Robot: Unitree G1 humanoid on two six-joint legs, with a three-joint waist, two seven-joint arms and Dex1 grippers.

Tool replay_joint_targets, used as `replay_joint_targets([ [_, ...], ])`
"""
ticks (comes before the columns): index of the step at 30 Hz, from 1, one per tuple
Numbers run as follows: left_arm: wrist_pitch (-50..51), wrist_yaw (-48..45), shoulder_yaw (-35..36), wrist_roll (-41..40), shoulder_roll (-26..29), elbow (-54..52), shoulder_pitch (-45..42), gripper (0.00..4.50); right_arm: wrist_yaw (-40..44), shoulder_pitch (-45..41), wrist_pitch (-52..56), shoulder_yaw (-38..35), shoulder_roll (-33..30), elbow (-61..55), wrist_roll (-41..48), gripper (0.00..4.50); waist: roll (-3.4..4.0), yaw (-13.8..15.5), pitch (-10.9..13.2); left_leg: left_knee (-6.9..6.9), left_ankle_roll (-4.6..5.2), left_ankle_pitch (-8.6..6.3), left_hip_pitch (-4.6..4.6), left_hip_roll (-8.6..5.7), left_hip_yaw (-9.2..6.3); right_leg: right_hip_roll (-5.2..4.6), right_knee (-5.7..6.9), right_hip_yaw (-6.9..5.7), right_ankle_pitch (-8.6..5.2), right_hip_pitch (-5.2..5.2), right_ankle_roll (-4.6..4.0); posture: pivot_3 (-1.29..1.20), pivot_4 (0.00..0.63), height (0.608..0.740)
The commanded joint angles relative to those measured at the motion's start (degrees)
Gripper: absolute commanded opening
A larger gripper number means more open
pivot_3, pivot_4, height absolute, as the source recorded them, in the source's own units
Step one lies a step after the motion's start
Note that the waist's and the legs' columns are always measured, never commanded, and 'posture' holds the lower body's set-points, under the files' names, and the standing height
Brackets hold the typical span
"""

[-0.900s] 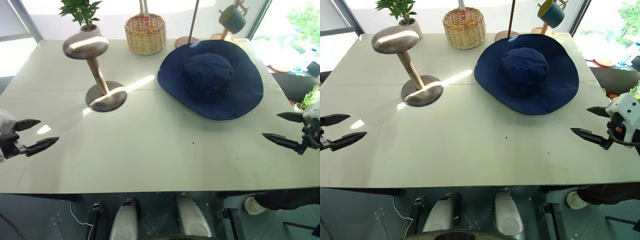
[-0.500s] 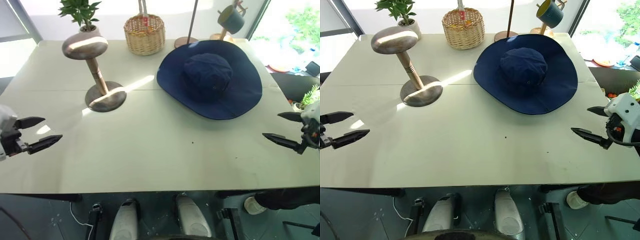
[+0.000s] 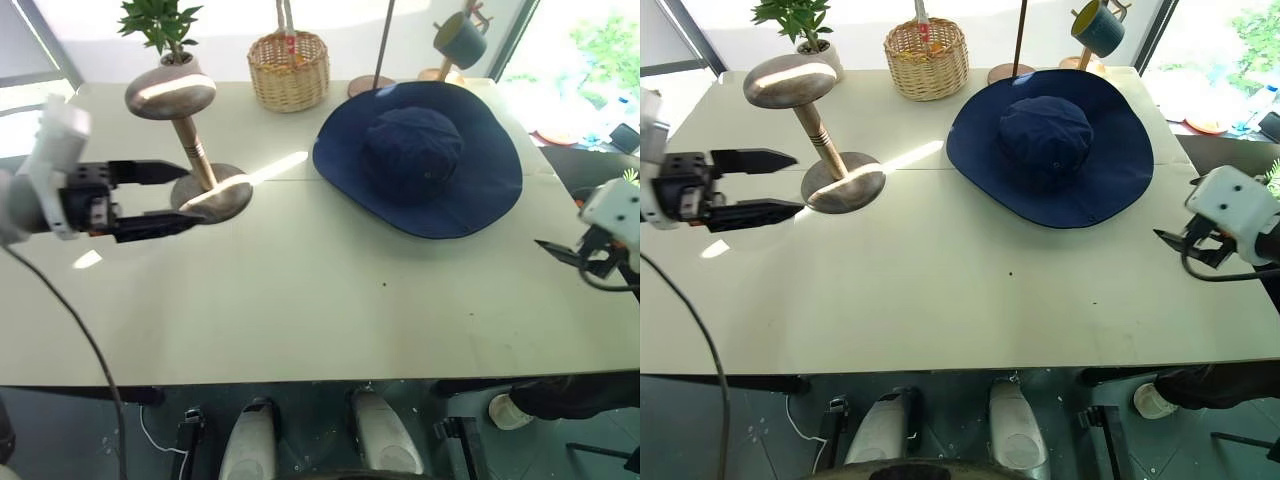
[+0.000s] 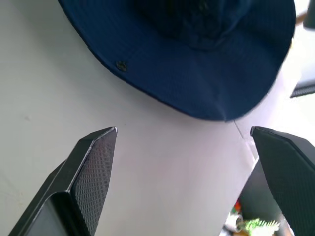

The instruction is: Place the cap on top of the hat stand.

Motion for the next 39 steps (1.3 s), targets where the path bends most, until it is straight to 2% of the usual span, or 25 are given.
replay_joint_targets([
  [1, -2.55, -4.98, -5.12, 2.0, -1.0, 0.43, -4.26, 4.5, -3.04, -0.7, 0.59, 4.14, 0.37, -4.62, -4.24, 4.48, 0.0, -0.01, 0.0, 0.06, 0.0, 0.0, -0.02, 0.0, -0.02, 0.02, 0.05, 0.0, -0.02, -0.01, -0.01, 0.0, 0.15, 0.74],
  [5, -3.76, -7.32, -10.23, 4.37, -4.99, 3.34, -10.27, 4.5, -8.49, -3.86, -0.3, 12.41, 3.43, -3.55, -11.06, 4.48, -0.01, -0.01, 0.0, 0.36, 0.0, 0.0, -0.1, -0.02, -0.02, 0.0, 0.07, 0.01, 0.0, 0.02, -0.08, 0.0, 0.15, 0.74],
  [10, -3.44, -8.4, -12.24, 5.64, -8.43, 6.09, -14.83, 4.5, -13.04, -8.11, -2.3, 21.3, 7.93, 1.26, -18.1, 4.48, -0.02, -0.03, 0.0, 0.37, 0.01, 0.01, -0.12, -0.04, -0.05, -0.01, 0.1, 0.01, -0.01, 0.03, -0.07, 0.0, 0.15, 0.74],
  [18, -3.27, -9.18, -12.76, 7.29, -10.06, 7.11, -16.77, 4.5, -21.29, -19.49, -11.96, 31.92, 17.2, 20.08, -26.98, 4.48, -0.02, -0.17, 0.0, 0.35, 0.03, 0.0, -0.13, -0.03, -0.08, 0.03, 0.15, 0.01, 0.01, 0.0, -0.02, 0.0, 0.15, 0.74],
  [26, -3.34, -9.11, -13.12, 8.42, -10.91, 7.47, -17.85, 4.5, -28.0, -31.82, -20.34, 37.23, 25.09, 40.5, -32.12, 4.48, -0.17, -0.68, -0.08, 0.39, 0.03, 0.0, 0.16, -0.03, -0.15, 0.05, 0.13, 0.0, 0.01, 0.37, -0.05, 0.0, 0.15, 0.74],
  [29, -3.23, -8.89, -13.1, 8.48, -11.02, 7.52, -18.22, 4.5, -27.97, -33.96, -22.85, 37.47, 26.44, 44.51, -31.52, 3.72, -0.17, -0.6, -0.08, 0.39, 0.03, 0.0, 0.16, -0.03, -0.18, 0.05, 0.12, -0.01, 0.01, 0.4, -0.05, 0.0, 0.15, 0.74],
  [30, -3.22, -8.86, -13.05, 8.44, -10.96, 7.43, -18.18, 4.5, -27.86, -34.23, -23.33, 37.43, 26.7, 45.12, -31.32, 3.25, -0.17, -0.56, -0.08, 0.38, 0.03, 0.0, 0.16, -0.03, -0.19, 0.05, 0.12, -0.02, 0.01, 0.4, -0.04, 0.0, 0.15, 0.74],
  [31, -3.23, -8.76, -12.96, 8.41, -10.89, 7.3, -18.06, 4.5, -27.87, -34.38, -23.74, 37.36, 26.93, 45.56, -31.23, 2.6, -0.17, -0.56, -0.07, 0.38, 0.03, 0.0, 0.16, -0.03, -0.2, 0.05, 0.12, -0.02, 0.01, 0.4, -0.02, 0.0, 0.15, 0.74],
  [32, -3.2, -8.64, -12.84, 8.37, -10.8, 7.18, -17.91, 4.5, -27.89, -34.44, -24.07, 37.3, 27.12, 45.77, -31.23, 2.25, -0.17, -0.56, -0.08, 0.37, 0.03, 0.0, 0.16, -0.03, -0.2, 0.05, 0.12, -0.02, 0.02, 0.4, 0.0, 0.0, 0.15, 0.74],
  [36, -3.0, -7.81, -12.14, 8.12, -10.59, 6.7, -17.27, 4.5, -27.28, -33.99, -24.59, 36.43, 27.82, 45.42, -30.27, 0.14, -0.14, -0.51, -0.06, 0.37, 0.03, 0.01, 0.16, -0.04, -0.2, 0.05, 0.13, -0.02, 0.09, 0.4, 0.12, 0.0, 0.15, 0.74],
  [39, -2.49, -6.99, -11.36, 7.48, -10.48, 6.18, -16.81, 4.5, -25.67, -33.36, -23.64, 35.5, 28.05, 43.56, -28.75, 0.06, -0.13, -0.46, -0.05, 0.36, 0.03, 0.0, 0.14, -0.04, -0.24, 0.05, 0.13, -0.04, 0.11, 0.39, 0.16, 0.0, 0.15, 0.74],
])
